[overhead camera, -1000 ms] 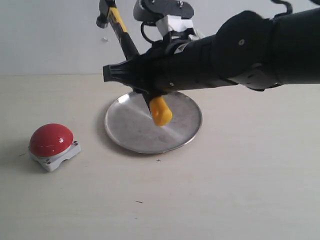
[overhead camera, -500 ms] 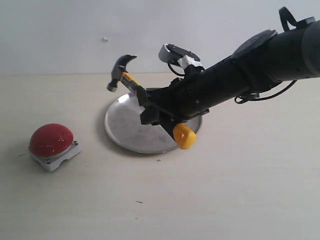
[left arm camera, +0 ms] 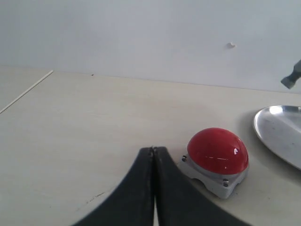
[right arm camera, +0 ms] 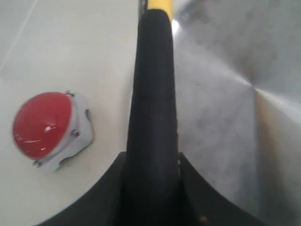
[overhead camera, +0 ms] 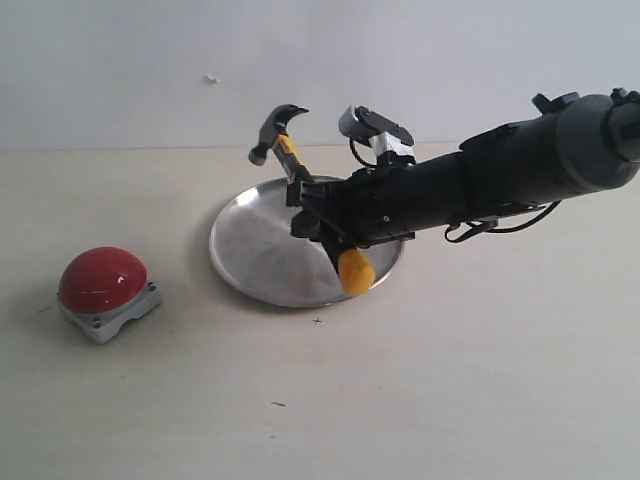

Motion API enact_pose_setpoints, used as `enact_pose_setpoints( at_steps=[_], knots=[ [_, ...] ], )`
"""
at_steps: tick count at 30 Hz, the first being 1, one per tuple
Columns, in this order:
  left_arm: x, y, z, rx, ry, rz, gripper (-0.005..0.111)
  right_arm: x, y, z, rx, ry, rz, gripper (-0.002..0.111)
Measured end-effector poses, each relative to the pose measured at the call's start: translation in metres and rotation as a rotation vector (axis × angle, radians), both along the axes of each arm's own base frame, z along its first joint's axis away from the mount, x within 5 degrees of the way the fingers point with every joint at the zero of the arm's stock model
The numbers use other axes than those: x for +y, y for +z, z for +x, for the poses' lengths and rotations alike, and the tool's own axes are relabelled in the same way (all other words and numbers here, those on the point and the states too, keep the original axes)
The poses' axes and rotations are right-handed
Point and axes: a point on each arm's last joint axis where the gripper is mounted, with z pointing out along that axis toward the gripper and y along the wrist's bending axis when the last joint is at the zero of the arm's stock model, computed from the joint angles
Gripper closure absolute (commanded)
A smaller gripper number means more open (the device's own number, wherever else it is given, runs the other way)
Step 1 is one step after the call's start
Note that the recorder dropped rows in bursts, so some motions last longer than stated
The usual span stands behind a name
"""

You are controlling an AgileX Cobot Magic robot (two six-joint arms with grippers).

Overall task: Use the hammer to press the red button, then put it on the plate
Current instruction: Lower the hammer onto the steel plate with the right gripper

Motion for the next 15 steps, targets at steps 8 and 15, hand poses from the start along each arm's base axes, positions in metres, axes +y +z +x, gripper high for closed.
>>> enact_pose_setpoints(
  at_steps=[8, 15],
  knots=[
    [0.0001, -0.0004, -0.0001, 0.005, 0.001, 0.000, 0.107, -0.0083, -0.0093, 0.0075, 0.012, -0.121, -0.069, 0.108],
    [0.0001, -0.0004, -0.0001, 0.005, 0.001, 0.000, 0.107, 0.0014, -0.0121, 0.0025, 0.108, -0.251, -0.048, 0.108]
  ],
)
